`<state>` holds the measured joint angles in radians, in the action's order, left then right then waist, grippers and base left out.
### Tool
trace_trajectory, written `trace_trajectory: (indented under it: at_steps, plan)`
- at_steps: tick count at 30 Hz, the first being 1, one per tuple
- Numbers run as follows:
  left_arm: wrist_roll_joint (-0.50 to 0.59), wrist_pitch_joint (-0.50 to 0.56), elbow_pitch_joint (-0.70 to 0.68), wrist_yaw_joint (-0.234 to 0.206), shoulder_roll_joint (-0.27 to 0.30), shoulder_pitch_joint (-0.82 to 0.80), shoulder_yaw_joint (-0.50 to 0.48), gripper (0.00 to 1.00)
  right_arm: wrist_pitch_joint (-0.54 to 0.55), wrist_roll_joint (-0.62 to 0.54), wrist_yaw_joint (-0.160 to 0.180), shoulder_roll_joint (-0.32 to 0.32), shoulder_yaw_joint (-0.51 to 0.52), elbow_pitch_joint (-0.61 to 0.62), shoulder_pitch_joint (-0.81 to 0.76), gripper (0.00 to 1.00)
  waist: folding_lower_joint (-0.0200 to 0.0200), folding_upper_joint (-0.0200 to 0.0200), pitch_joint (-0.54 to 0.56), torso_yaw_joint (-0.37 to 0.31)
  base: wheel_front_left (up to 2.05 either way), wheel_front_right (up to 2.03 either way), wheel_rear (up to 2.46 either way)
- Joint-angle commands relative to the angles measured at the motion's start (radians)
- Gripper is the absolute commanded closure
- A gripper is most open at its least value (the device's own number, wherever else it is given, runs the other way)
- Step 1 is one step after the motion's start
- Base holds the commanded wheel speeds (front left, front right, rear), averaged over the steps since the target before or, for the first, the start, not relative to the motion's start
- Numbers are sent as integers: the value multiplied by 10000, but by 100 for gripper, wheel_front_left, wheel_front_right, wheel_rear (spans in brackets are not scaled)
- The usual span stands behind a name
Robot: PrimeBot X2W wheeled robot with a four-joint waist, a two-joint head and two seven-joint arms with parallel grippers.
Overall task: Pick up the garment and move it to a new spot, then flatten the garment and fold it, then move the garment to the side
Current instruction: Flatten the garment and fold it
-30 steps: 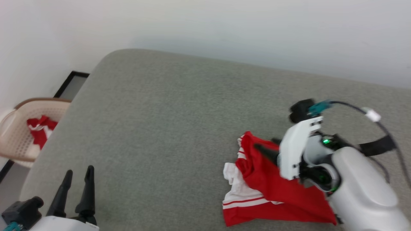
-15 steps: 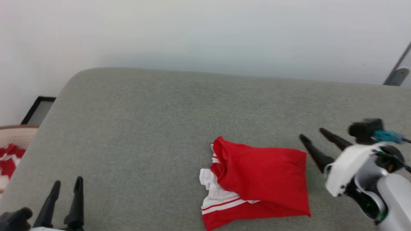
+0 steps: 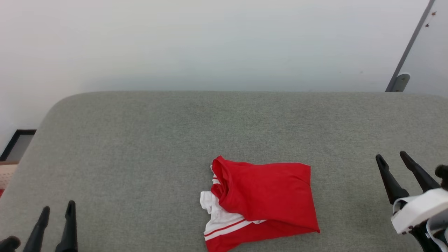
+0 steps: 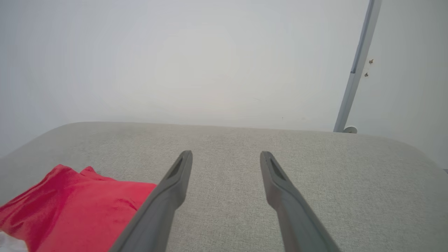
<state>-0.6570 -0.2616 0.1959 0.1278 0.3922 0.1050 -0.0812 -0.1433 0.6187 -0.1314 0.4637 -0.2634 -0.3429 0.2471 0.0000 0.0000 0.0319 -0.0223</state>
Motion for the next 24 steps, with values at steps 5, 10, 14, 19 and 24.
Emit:
trace_trajectory:
  at_steps: [5,10,14,19,24]
  plan:
    - [324,-35,-128,36,54,84,-202,0,-355,-190,16,-163,360,0,-537,0,0,0,52,-109,0,0,0]
    - [179,-33,-372,36,280,40,82,0,-583,-292,16,-373,694,6,-845,0,0,0,70,-90,0,0,0]
    - [77,-23,-326,36,492,-27,340,0,-667,-362,16,-538,828,12,-1000,0,0,0,77,-88,0,0,0]
    - [-159,-23,-303,37,717,-71,599,0,-687,-465,16,-644,868,-27,-1131,0,0,0,80,-106,0,0,0]
    - [-276,-23,-238,37,849,-128,755,0,-668,-494,16,-721,885,-60,-1159,0,0,0,97,-101,0,0,0]
